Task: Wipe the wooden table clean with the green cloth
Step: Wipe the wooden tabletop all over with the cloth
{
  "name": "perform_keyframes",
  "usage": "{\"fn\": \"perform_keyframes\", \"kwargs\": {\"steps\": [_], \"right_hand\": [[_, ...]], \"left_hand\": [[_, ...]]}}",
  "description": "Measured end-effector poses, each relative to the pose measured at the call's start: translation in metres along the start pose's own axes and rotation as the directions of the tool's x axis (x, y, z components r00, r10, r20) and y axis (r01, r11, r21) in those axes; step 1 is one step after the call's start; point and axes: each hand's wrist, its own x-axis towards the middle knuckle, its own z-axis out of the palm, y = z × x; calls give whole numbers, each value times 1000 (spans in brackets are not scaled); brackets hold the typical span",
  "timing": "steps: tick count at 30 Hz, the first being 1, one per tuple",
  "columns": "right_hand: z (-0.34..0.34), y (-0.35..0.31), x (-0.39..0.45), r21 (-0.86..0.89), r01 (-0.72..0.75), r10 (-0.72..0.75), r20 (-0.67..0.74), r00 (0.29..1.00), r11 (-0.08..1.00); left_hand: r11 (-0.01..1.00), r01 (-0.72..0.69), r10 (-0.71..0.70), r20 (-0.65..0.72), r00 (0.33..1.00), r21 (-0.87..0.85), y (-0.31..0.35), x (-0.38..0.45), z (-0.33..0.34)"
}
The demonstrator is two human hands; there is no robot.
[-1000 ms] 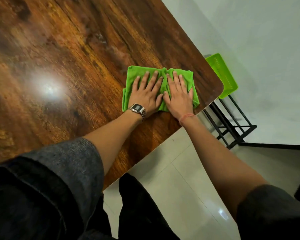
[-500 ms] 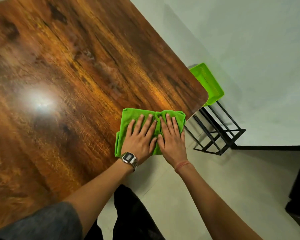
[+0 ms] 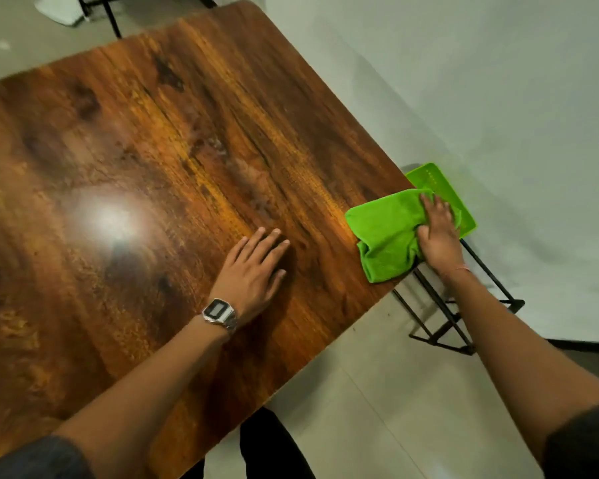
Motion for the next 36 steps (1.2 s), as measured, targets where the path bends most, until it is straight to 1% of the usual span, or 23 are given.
{"fn": "perform_keyframes", "kwargs": {"steps": [2,5,9,13,15,17,19,20,21,22,23,25,26,27,28,29,30,31,33,34,35,36], "right_hand": [[2,-9,7,14,-39,39,-45,998,999],[13,-33,8,-43,-116,112,-88,990,992],[33,-86,24,-92,-68,61,-76,995,993],[65,-178,45,-132,71,-72,-5,997,989],[85,-235,53,-151,162,-157,45,987,975],[108,-298,57,-167,265,-249,111,962,950],[136,-367,48,-158,379,-347,196,917,912],[152,-401,36,-143,449,-407,250,879,882],[169,-436,18,-132,534,-479,303,824,835],[186,-468,-4,-123,628,-559,349,752,768],[202,-495,-30,-98,719,-638,391,663,688],[224,-533,-77,1,872,-766,478,430,490],[229,-544,-90,53,918,-799,514,312,392],[231,-550,-93,103,942,-815,537,217,320],[229,-553,-85,145,949,-823,546,159,279],[225,-553,-70,162,949,-830,539,145,271],[220,-551,-49,153,942,-832,525,179,300],[214,-547,-24,126,920,-824,502,262,370],[194,-529,35,55,815,-757,409,509,577],[182,-516,65,16,736,-691,360,627,677],[167,-497,94,-25,647,-607,322,727,762],[153,-475,119,-63,554,-516,289,806,830]], "left_hand": [[995,99,-99,-30,995,-4,-40,-17,-16],[971,237,-236,-63,970,19,-99,-48,-35],[932,359,-353,-85,932,57,-153,-83,-51],[887,460,-450,-134,883,50,-186,-108,-60],[884,467,-457,-158,875,29,-195,-117,-58],[894,448,-441,-187,878,-8,-198,-123,-52],[899,436,-435,-225,872,-46,-200,-125,-45],[897,437,-439,-248,864,-64,-200,-125,-42],[894,439,-444,-280,851,-85,-200,-127,-40],[894,435,-444,-322,836,-103,-201,-128,-39],[900,420,-431,-368,824,-112,-202,-130,-38],[918,384,-388,-443,808,-104,-202,-133,-37],[920,377,-381,-461,801,-106,-203,-134,-37],[917,379,-390,-463,796,-120,-204,-134,-37],[911,389,-406,-455,793,-136,-205,-135,-36],[903,402,-425,-439,792,-149,-206,-135,-35],[893,418,-447,-414,793,-164,-206,-135,-35],[882,437,-470,-386,794,-177,-206,-134,-35],[872,462,-489,-334,806,-162,-205,-133,-35],[875,464,-483,-318,816,-137,-205,-133,-35],[879,462,-474,-311,824,-118,-205,-132,-35],[881,461,-470,-306,828,-107,-205,-132,-35]]}}
